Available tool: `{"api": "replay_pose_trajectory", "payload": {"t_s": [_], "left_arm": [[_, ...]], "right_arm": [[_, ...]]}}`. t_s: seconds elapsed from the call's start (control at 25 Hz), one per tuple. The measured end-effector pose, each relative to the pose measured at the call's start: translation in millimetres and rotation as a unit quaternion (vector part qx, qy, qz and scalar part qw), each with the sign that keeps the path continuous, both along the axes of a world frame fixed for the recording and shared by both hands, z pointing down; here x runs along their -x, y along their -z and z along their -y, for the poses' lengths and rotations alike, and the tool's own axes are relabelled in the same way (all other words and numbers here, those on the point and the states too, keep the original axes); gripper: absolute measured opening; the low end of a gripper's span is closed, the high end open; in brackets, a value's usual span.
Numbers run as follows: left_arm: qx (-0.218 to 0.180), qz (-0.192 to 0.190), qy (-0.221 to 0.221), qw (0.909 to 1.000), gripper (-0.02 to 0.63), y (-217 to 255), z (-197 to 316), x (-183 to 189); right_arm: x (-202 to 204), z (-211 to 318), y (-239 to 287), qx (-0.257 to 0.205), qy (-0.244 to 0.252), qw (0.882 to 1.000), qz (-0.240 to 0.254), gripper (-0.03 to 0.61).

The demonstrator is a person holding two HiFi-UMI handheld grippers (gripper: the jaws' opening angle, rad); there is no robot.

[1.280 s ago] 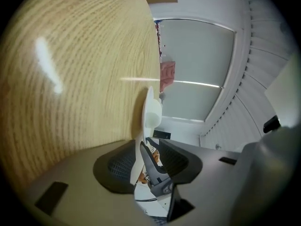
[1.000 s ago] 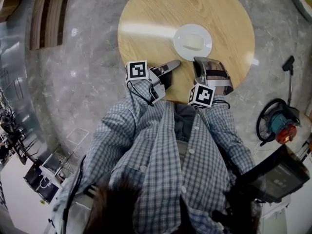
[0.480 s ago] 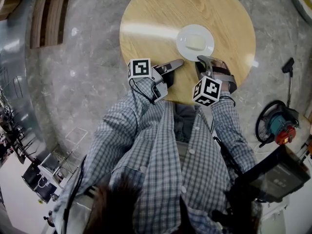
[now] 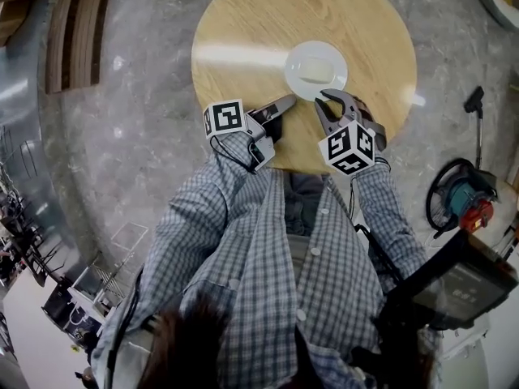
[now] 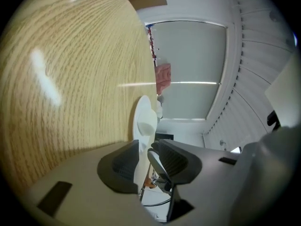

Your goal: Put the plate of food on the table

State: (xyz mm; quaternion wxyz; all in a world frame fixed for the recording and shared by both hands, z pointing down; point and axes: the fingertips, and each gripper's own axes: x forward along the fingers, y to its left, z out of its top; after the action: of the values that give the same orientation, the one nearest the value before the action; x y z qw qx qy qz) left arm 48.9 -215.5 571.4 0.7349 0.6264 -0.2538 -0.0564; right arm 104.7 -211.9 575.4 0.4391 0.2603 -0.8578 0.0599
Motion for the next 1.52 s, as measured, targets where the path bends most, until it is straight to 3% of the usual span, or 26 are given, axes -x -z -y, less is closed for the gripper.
{"api": "replay_pose_trajectory", "payload": {"t_s": [0.08,0.2,0.36,0.56,0.88,1.04,1.52], "left_arm": [[-0.025,0.015,-0.008,0.9995,0.136,4.7,2.1,1.6],[-0.07,0.048,-0.024,0.9961,0.01,15.2,5.6,3.7],[-0.131,0.073,-0.038,0.988,0.008,39.0,13.5,0.3],[-0.228,0.115,-0.062,0.9648,0.008,77.0,20.7,-1.8],[-0.342,0.165,-0.078,0.9217,0.008,138.2,32.0,-2.2],[-0.379,0.173,-0.078,0.9058,0.008,165.0,32.9,-1.0],[-0.435,0.169,-0.074,0.8816,0.008,208.2,35.6,-9.5]], "right_arm": [[-2.0,3.2,10.4,-0.006,-0.032,0.999,0.033,0.073],[-4.8,5.9,27.2,0.011,-0.077,0.993,0.09,0.015],[-14.9,13.7,49.9,0.005,-0.112,0.986,0.121,0.006],[-25.9,22.8,82.3,-0.052,-0.131,0.983,0.114,0.006],[-42.2,34.3,138.1,-0.092,-0.206,0.954,0.196,0.006],[-41.9,34.5,163.1,-0.122,-0.206,0.948,0.21,0.006],[-57.9,35.7,201.0,-0.148,-0.249,0.914,0.284,0.006]]}}
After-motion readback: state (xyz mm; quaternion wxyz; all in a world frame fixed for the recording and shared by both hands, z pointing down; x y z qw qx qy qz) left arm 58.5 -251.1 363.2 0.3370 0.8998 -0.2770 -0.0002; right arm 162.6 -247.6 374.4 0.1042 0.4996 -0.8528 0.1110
